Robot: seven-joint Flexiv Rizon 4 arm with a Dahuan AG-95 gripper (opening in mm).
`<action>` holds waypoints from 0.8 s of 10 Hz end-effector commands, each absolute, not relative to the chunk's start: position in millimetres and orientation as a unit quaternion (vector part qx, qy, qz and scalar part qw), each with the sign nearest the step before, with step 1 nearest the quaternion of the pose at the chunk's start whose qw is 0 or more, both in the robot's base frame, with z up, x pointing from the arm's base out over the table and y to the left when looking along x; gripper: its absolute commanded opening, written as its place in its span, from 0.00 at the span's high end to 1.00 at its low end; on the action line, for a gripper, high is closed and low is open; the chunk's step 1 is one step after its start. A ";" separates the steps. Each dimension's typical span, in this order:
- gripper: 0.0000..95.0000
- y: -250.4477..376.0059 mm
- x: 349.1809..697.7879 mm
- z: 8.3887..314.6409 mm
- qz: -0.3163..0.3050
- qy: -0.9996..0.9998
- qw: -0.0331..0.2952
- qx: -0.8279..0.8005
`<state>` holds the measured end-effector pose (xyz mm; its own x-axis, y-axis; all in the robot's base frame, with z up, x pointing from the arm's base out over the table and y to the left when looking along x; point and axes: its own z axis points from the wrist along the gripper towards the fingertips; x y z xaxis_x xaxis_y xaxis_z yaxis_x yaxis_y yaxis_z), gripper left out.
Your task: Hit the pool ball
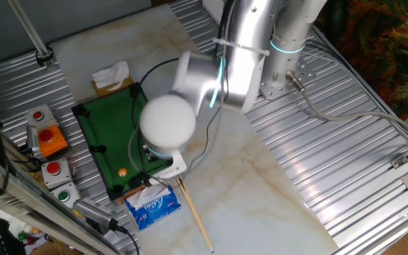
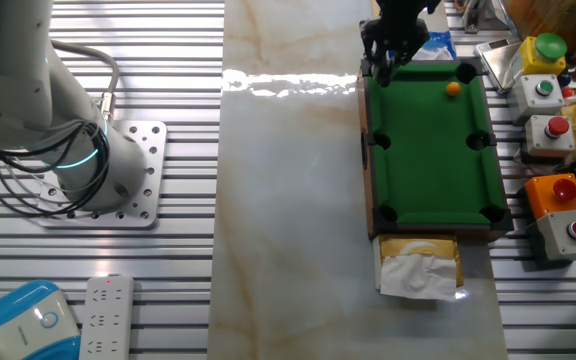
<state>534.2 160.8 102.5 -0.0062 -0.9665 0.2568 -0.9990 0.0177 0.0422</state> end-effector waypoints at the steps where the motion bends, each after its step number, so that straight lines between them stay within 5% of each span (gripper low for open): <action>1: 1.00 137.9 526.4 116.9 0.067 -0.699 0.094 0.706; 5: 1.00 76.2 546.3 156.7 0.060 -0.689 0.092 0.716; 8: 1.00 28.5 574.2 159.5 0.050 -0.695 0.076 0.713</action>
<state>570.0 34.2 159.2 0.0340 -0.9823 0.1844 -0.9989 -0.0272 0.0393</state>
